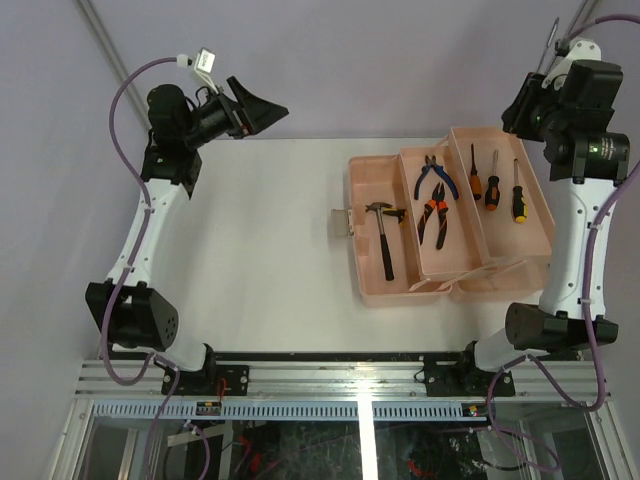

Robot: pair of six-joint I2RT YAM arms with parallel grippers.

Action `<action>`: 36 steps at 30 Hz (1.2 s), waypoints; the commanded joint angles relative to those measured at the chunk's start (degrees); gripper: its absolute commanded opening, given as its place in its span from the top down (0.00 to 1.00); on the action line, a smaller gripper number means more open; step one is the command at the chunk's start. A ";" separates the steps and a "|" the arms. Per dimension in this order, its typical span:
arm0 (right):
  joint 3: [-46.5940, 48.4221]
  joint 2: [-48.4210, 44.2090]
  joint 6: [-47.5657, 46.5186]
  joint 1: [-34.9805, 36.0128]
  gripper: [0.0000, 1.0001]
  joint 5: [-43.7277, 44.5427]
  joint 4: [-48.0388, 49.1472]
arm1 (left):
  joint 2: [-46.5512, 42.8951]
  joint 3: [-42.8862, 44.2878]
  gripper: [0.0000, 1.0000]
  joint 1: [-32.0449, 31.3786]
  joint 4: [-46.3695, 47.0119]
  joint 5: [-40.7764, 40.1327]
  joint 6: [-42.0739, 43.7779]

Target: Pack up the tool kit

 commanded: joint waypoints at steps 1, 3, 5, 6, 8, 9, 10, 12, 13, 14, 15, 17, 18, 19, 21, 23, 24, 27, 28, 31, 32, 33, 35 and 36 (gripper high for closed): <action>-3.09 0.52 -6.56 -2.30 1.00 6.39 -13.78 | -5.33 -4.07 0.08 -0.45 -1.96 1.66 5.46; -6.89 -0.29 -7.01 -3.67 1.00 6.61 -13.98 | -6.09 -5.09 0.08 -0.45 -4.18 2.13 7.27; -10.30 -0.94 -7.88 -4.72 1.00 6.92 -13.99 | -6.71 -5.50 0.08 -0.47 -6.78 2.42 9.29; -11.60 -1.10 -8.13 -5.26 1.00 7.07 -13.99 | -6.94 -5.60 0.08 -0.49 -8.03 2.58 10.33; -13.41 -0.96 -8.41 -6.19 1.00 7.65 -14.38 | -7.46 -6.02 0.08 -0.48 -9.92 3.13 11.66; -14.02 -0.50 -8.44 -6.47 1.00 8.14 -14.75 | -7.76 -6.35 0.08 -0.45 -10.68 3.32 12.36; -14.41 0.00 -8.53 -6.69 1.00 8.43 -15.24 | -8.11 -6.51 0.08 -0.47 -11.32 3.58 12.85; -15.32 1.09 -8.64 -7.13 1.00 8.39 -15.74 | -8.82 -7.46 0.08 -0.49 -12.07 3.87 13.78; -15.71 1.78 -8.69 -7.19 1.00 8.30 -16.00 | -9.11 -7.78 0.08 -0.53 -12.43 4.04 14.14; -16.04 2.56 -8.70 -7.24 1.00 8.29 -16.44 | -9.42 -8.08 0.08 -0.52 -12.62 4.31 14.39; -16.25 3.29 -8.72 -7.28 1.00 8.29 -16.84 | -9.66 -8.23 0.08 -0.48 -13.14 4.36 14.84; -16.94 4.57 -8.71 -7.32 1.00 8.21 -17.46 | -9.88 -8.34 0.08 -0.52 -14.07 4.40 15.47; -17.24 5.03 -8.65 -7.31 1.00 7.94 -17.52 | -9.89 -8.23 0.08 -0.51 -14.69 4.45 15.83; -17.60 5.43 -8.62 -7.28 1.00 7.60 -17.54 | -9.78 -8.11 0.08 -0.48 -15.25 4.44 16.01; -18.31 6.06 -8.62 -7.35 1.00 7.50 -17.59 | -9.64 -7.96 0.08 -0.45 -16.19 4.38 16.23; -18.95 6.54 -8.71 -7.35 1.00 8.02 -17.56 | -9.50 -8.06 0.08 -0.45 -16.48 4.36 16.13; -19.14 6.86 -8.72 -7.34 0.99 8.48 -17.71 | -9.39 -8.10 0.09 -0.52 -16.49 4.29 15.92; -19.07 7.48 -8.47 -7.34 0.86 9.39 -17.96 | -8.90 -8.19 0.09 -0.52 -16.64 3.95 15.30; -18.95 7.49 -8.41 -7.35 0.80 9.50 -18.00 | -8.67 -8.09 0.09 -0.50 -16.84 3.90 15.13; -17.88 7.53 -8.36 -7.29 0.65 9.32 -18.76 | -7.75 -8.01 0.09 -0.65 -17.38 3.08 14.59; -17.41 7.49 -8.32 -7.33 0.61 9.20 -19.00 | -7.40 -7.94 0.09 -0.61 -17.63 2.52 14.65; -16.80 7.45 -8.18 -7.35 0.57 9.19 -19.31 | -6.87 -7.97 0.09 -0.67 -17.97 1.86 14.71; -15.53 6.97 -7.96 -7.35 0.46 8.96 -19.68 | -5.71 -7.54 0.09 -0.68 -18.93 0.33 15.21; -15.01 6.65 -7.86 -7.35 0.42 8.47 -19.89 | -4.80 -7.30 0.09 -0.73 -19.71 -0.09 15.41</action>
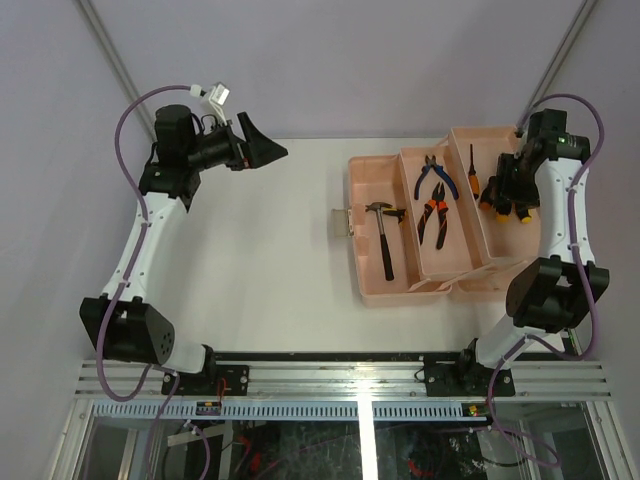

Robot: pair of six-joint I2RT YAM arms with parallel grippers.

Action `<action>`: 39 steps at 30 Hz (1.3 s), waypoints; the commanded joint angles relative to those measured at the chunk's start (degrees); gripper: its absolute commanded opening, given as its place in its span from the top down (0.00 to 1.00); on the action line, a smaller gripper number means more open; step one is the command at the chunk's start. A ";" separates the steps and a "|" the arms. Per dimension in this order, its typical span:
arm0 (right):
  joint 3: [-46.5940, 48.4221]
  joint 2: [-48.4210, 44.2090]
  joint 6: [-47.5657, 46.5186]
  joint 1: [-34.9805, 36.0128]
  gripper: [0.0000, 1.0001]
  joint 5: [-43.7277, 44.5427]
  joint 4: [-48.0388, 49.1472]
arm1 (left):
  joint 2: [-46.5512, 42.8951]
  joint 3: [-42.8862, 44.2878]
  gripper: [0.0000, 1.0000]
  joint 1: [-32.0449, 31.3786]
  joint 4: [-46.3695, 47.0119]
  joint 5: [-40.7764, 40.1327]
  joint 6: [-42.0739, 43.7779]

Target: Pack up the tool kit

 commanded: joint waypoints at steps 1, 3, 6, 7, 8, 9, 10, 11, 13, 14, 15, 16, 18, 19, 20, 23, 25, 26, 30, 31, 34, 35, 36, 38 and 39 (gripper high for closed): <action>4.78 -1.85 -0.32 -0.07 0.38 0.51 -1.67 | 3.15 1.24 0.09 -0.25 -2.95 -2.91 0.97; 6.02 -2.60 -0.23 -0.03 0.31 -0.49 -2.13 | 4.22 2.07 0.09 -0.75 -3.93 -3.61 1.55; 8.00 -4.21 -0.01 -0.06 0.25 -2.27 -2.56 | 5.53 2.92 0.09 -2.65 -4.05 -5.90 2.48; 8.82 -4.70 0.27 -0.05 0.25 -2.77 -2.75 | 6.38 3.43 0.09 -3.55 -4.13 -6.97 2.68; 9.97 -5.15 0.63 -0.07 0.24 -3.36 -3.00 | 7.57 4.29 0.09 -4.68 -4.42 -8.46 2.89; 11.24 -5.59 0.97 -0.06 0.24 -4.09 -3.21 | 9.12 6.29 0.09 -6.03 -4.92 -10.51 3.07; 12.64 -6.14 1.27 -0.06 0.24 -4.57 -3.33 | 11.39 8.51 0.09 -7.37 -5.78 -12.57 3.04; 14.44 -6.63 1.49 -0.03 0.25 -5.01 -3.53 | 14.13 11.10 0.09 -9.31 -6.91 -14.98 2.87; 17.11 -7.74 1.78 -0.07 0.25 -5.40 -4.17 | 20.58 17.46 0.10 -11.88 -9.60 -20.45 1.83; 18.07 -8.36 1.80 -0.08 0.25 -5.53 -4.73 | 23.62 20.82 0.12 -12.91 -10.57 -21.80 0.95; 18.54 -9.21 1.90 -0.05 0.25 -5.74 -4.86 | 27.01 23.70 0.15 -13.88 -11.50 -23.79 -0.22; 18.21 -10.34 2.04 -0.02 0.25 -6.14 -4.79 | 30.12 26.87 0.20 -14.81 -12.55 -25.79 -1.33; 16.95 -12.92 2.38 -0.03 0.26 -6.51 -4.88 | 36.79 32.00 0.30 -16.34 -14.24 -29.58 -2.63; 15.99 -14.42 2.39 -0.07 0.26 -6.35 -4.87 | 38.78 33.78 0.31 -17.20 -14.42 -31.54 -2.72; 14.92 -15.87 2.38 -0.05 0.26 -6.09 -4.84 | 40.45 34.73 0.32 -17.90 -14.50 -33.67 -2.58; 11.74 -20.49 2.59 -0.07 0.26 -5.35 -5.20 | 43.99 35.72 0.31 -19.98 -14.80 -37.69 -2.01; 9.91 -22.94 2.55 -0.07 0.26 -4.37 -5.80 | 45.78 35.54 0.29 -21.13 -14.90 -39.86 -1.91; 9.15 -24.03 2.59 -0.08 0.25 -3.88 -6.11 | 46.71 35.41 0.29 -21.61 -14.94 -40.55 -1.90; 6.54 -27.94 2.51 -0.07 0.25 -2.46 -7.43 | 49.97 36.27 0.28 -23.14 -14.63 -41.19 -1.89; 5.63 -28.72 2.57 -0.08 0.25 -2.35 -7.61 | 50.80 36.74 0.28 -23.56 -14.56 -41.39 -1.78; 4.16 -30.55 2.63 -0.01 0.25 -1.79 -8.42 | 52.51 37.47 0.29 -24.73 -14.11 -41.83 -1.43; 4.12 -30.95 2.63 -0.07 0.25 -1.66 -8.56 | 52.87 37.39 0.31 -25.04 -14.00 -42.04 -1.30; 4.44 -31.11 2.67 -0.06 0.25 -1.48 -8.88 | 53.07 37.14 0.35 -25.31 -13.98 -42.57 -1.26; 5.49 -30.95 2.65 -0.07 0.25 -1.41 -9.16 | 53.31 36.12 0.52 -25.68 -13.86 -43.33 -0.82; 6.20 -30.63 2.74 -0.08 0.25 -1.51 -9.41 | 53.14 35.55 0.62 -25.69 -13.96 -44.19 -0.79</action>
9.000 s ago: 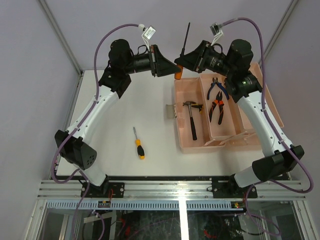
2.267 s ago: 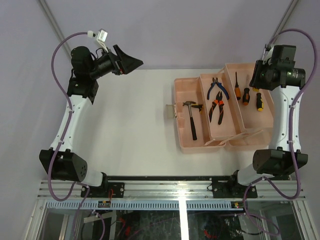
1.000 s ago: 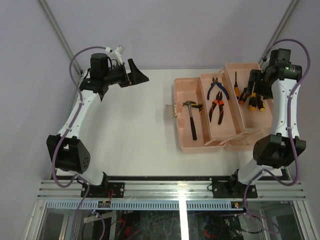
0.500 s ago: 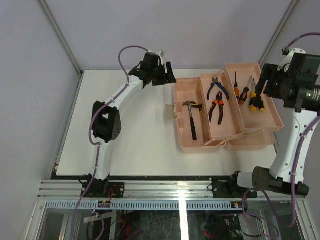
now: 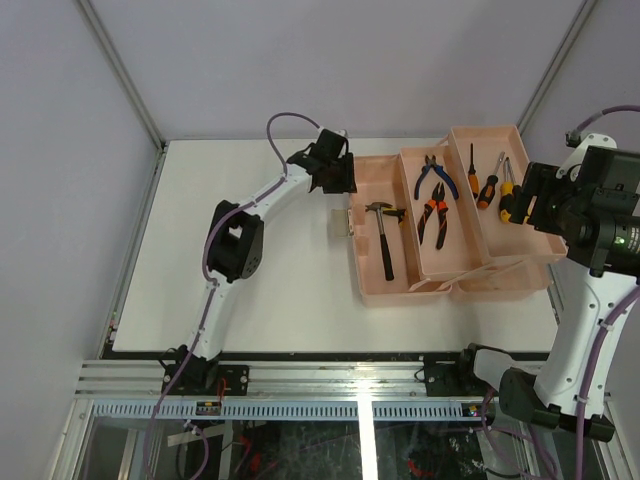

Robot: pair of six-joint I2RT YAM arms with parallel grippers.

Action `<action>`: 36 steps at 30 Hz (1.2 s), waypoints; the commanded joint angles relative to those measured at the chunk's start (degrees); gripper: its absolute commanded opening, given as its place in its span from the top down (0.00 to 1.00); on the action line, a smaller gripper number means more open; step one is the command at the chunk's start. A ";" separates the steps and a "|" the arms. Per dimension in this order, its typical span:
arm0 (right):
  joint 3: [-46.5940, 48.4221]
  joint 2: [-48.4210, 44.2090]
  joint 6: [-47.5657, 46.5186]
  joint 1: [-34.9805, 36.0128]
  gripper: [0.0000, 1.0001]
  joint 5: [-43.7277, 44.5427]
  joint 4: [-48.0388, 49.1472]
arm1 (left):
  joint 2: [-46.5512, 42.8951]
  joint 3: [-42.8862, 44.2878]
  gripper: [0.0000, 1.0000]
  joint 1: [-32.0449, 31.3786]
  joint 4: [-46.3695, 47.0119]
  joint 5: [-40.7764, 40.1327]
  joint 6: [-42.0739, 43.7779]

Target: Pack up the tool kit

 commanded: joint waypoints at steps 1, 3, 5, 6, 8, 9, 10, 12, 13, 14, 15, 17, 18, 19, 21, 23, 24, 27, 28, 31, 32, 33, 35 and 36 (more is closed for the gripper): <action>2.68 0.25 0.43 -0.02 0.25 1.28 -0.93 | 0.48 -0.03 0.74 -0.84 0.89 -4.98 0.90; 3.88 0.88 0.57 -0.03 0.25 0.91 -1.18 | -0.06 -0.97 0.92 -0.87 0.35 -7.18 0.92; 4.42 1.33 0.67 -0.07 0.26 0.81 -1.09 | -0.60 -1.57 1.00 -0.77 -0.38 -7.82 1.45; 4.46 1.49 0.76 -0.08 0.26 0.87 -0.98 | -1.00 -2.03 1.00 -0.68 -0.68 -7.75 1.62; 4.33 1.70 0.81 -0.08 0.25 1.37 -0.75 | -2.46 -4.08 1.00 -0.53 -1.06 -7.23 2.70; 4.15 1.79 0.85 -0.03 0.25 1.72 -0.58 | -3.45 -5.50 1.00 -0.31 -1.11 -6.92 3.34; 3.91 1.85 0.88 -0.07 0.25 1.97 -0.26 | -4.56 -7.07 1.00 -0.04 -1.04 -6.52 4.16; 3.53 2.12 0.94 -0.02 0.25 2.45 0.43 | -7.02 -10.53 1.00 0.76 -1.00 -5.97 5.99; 3.35 2.42 1.06 -0.06 0.25 2.54 0.90 | -8.34 -12.48 1.00 1.38 -1.02 -5.62 7.02; 3.21 2.75 1.08 -0.03 0.25 2.51 1.47 | -9.70 -14.45 1.00 2.53 -0.83 -5.23 7.91; 3.18 3.26 1.13 -0.07 0.25 2.35 2.03 | -11.12 -16.49 1.00 3.32 -0.43 -4.84 9.06; 3.45 4.52 1.24 -0.07 0.25 1.76 3.40 | -14.35 -20.39 1.00 5.45 0.07 -4.24 11.66; 3.57 5.24 1.30 -0.08 0.25 1.43 4.45 | -15.65 -21.99 1.00 6.58 0.18 -3.89 13.15; 3.68 5.99 1.33 -0.05 0.25 0.97 5.28 | -16.80 -23.61 1.00 7.77 0.21 -3.50 14.64; 4.37 7.85 1.40 -0.06 0.24 0.23 6.51 | -18.98 -26.23 1.00 10.11 0.20 -2.77 18.10; 5.53 10.03 1.50 -0.05 0.24 -0.63 7.64 | -21.14 -28.58 1.00 12.18 0.11 -2.50 22.38; 6.00 10.97 1.50 -0.03 0.23 -1.07 8.23 | -22.06 -29.63 1.00 13.21 0.04 -2.30 24.55; 6.54 13.94 1.52 -0.08 0.23 -2.43 9.96 | -24.62 -32.60 1.00 16.42 -0.05 -1.90 30.33; 6.17 14.54 1.54 -0.08 0.22 -2.97 10.69 | -25.20 -33.22 1.00 17.54 -0.13 -1.54 32.22; 1.29 15.04 1.95 -0.03 0.22 -5.50 14.64 | -25.72 -34.15 1.00 20.33 -1.64 -0.59 34.87; -2.74 14.77 2.21 -0.07 0.21 -6.96 16.61 | -25.72 -34.40 1.00 21.14 -2.18 -0.30 35.21; -6.08 14.46 2.58 -0.21 0.20 -8.55 18.62 | -25.86 -34.79 1.00 21.62 -2.41 -0.24 35.42; -13.08 14.29 3.51 -0.78 0.19 -13.49 22.95 | -26.00 -35.69 1.00 22.27 -2.36 0.10 35.62; -16.51 14.33 4.05 -0.93 0.19 -16.32 24.76 | -26.05 -35.98 1.00 22.54 -2.35 0.38 35.55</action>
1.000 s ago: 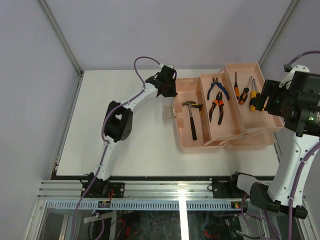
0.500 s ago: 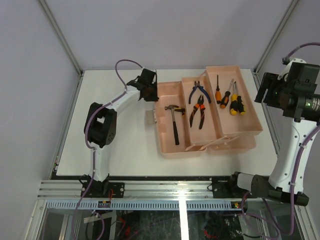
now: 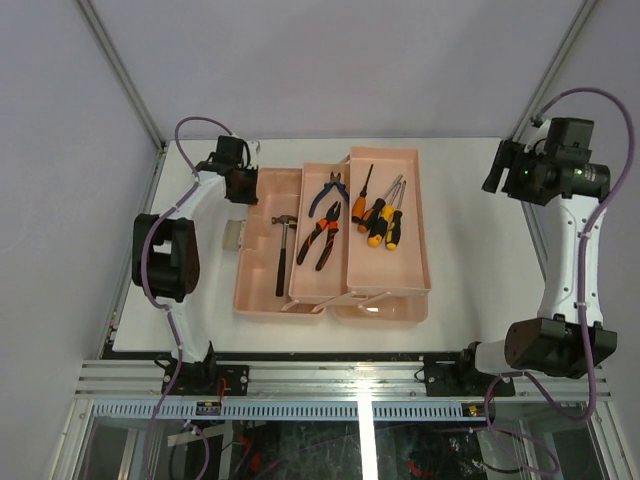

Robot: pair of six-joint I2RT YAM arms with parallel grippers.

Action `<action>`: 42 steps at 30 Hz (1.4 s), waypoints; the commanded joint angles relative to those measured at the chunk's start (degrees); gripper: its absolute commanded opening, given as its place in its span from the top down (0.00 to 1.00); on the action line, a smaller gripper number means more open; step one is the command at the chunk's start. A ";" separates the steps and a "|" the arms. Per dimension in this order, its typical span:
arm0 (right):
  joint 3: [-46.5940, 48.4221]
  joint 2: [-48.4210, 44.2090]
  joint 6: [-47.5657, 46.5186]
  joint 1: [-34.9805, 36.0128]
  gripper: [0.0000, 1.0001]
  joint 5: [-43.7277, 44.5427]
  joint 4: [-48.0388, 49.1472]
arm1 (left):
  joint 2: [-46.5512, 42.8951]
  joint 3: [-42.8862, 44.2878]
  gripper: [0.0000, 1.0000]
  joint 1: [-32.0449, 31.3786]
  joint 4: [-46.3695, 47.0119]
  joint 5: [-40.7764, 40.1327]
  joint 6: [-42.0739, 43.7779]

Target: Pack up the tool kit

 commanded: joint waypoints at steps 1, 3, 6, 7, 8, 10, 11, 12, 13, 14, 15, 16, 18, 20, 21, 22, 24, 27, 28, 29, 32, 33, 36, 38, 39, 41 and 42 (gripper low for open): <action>-12.99 -0.19 2.56 -0.68 0.19 -13.20 10.63 | -1.17 -2.19 1.00 1.01 -2.72 0.15 8.11; -19.41 0.17 3.85 -0.71 0.19 -20.57 14.88 | -0.86 -2.40 0.98 1.14 -2.76 0.84 7.81; -27.04 0.39 6.54 -0.68 0.22 -29.60 20.69 | 0.06 -2.17 0.89 1.24 -2.68 1.51 6.75; -28.98 0.16 7.10 -0.50 0.23 -31.32 21.88 | 0.39 -1.97 0.85 1.28 -2.68 1.78 6.32; -30.57 -0.33 7.26 -0.28 0.24 -31.96 22.57 | 0.77 -1.71 0.83 1.31 -2.68 1.97 5.86; -33.18 -1.38 6.56 0.31 0.24 -31.79 22.57 | 1.70 -1.07 0.83 1.27 -2.65 2.26 4.75; -34.54 -1.97 6.23 0.67 0.24 -31.73 22.50 | 2.13 -0.57 0.83 1.33 -2.67 2.45 4.12; -35.89 -2.51 5.87 1.33 0.24 -31.55 22.41 | 2.66 -0.03 0.83 1.31 -2.80 2.65 3.48; -37.39 -3.04 5.66 2.04 0.24 -31.44 22.39 | 3.20 0.41 0.83 1.32 -2.85 2.84 2.66; -38.82 -3.61 5.77 2.91 0.24 -31.23 22.59 | 3.60 0.99 0.83 1.27 -3.04 3.00 2.10; -40.41 -4.32 6.14 3.99 0.24 -30.84 23.01 | 3.99 1.54 0.83 1.20 -3.36 3.16 1.43; -42.44 -5.08 6.68 5.45 0.24 -30.44 23.65 | 4.54 2.07 0.83 1.20 -3.53 3.25 0.88; -45.63 -6.77 7.92 7.54 0.24 -29.13 25.08 | 4.96 2.76 0.84 1.20 -3.73 3.44 -0.07; -48.96 -8.36 9.11 8.93 0.24 -28.15 26.45 | 5.24 3.22 0.85 1.25 -3.73 3.58 -0.75; -50.25 -8.92 9.22 9.29 0.24 -27.49 26.62 | 5.17 3.47 0.86 1.20 -3.86 3.73 -1.16; -51.47 -9.45 9.12 9.57 0.24 -26.76 26.63 | 5.20 3.60 0.86 1.24 -3.95 3.91 -1.51; -53.78 -10.38 8.94 9.85 0.25 -25.68 26.64 | 5.12 3.65 0.86 1.24 -3.99 4.14 -2.22; -56.69 -11.64 9.59 10.42 0.30 -24.71 27.54 | 4.89 3.58 0.87 1.25 -4.07 4.34 -3.09; -57.55 -11.87 10.04 10.90 0.34 -24.39 27.92 | 4.82 3.50 0.87 1.25 -4.07 4.41 -3.38; -58.22 -12.07 10.59 11.47 0.39 -24.08 28.43 | 4.83 3.48 0.87 1.19 -4.07 4.53 -3.72; -59.38 -12.10 12.26 13.53 0.58 -23.01 29.83 | 4.76 3.64 0.88 1.24 -4.08 5.44 -5.85; -59.38 -12.09 12.63 14.23 0.66 -22.21 30.09 | 4.77 3.76 0.89 1.21 -4.08 6.05 -6.98; -57.52 -12.61 13.28 15.54 0.85 -18.89 29.93 | 5.11 4.23 0.92 0.80 -4.08 7.73 -10.91; -55.00 -13.18 13.00 15.67 0.93 -16.16 28.80 | 5.28 4.79 0.94 -0.18 -3.97 8.29 -13.09; -53.54 -13.42 12.55 15.70 0.96 -14.60 28.05 | 5.17 5.03 0.95 -0.85 -3.73 8.46 -13.89; -50.03 -13.50 11.44 15.65 0.99 -11.43 26.09 | 5.26 5.67 0.95 -2.26 -2.99 8.41 -15.19; -48.29 -13.31 10.83 15.69 1.00 -9.91 25.12 | 5.27 6.33 0.95 -3.17 -2.75 8.32 -15.59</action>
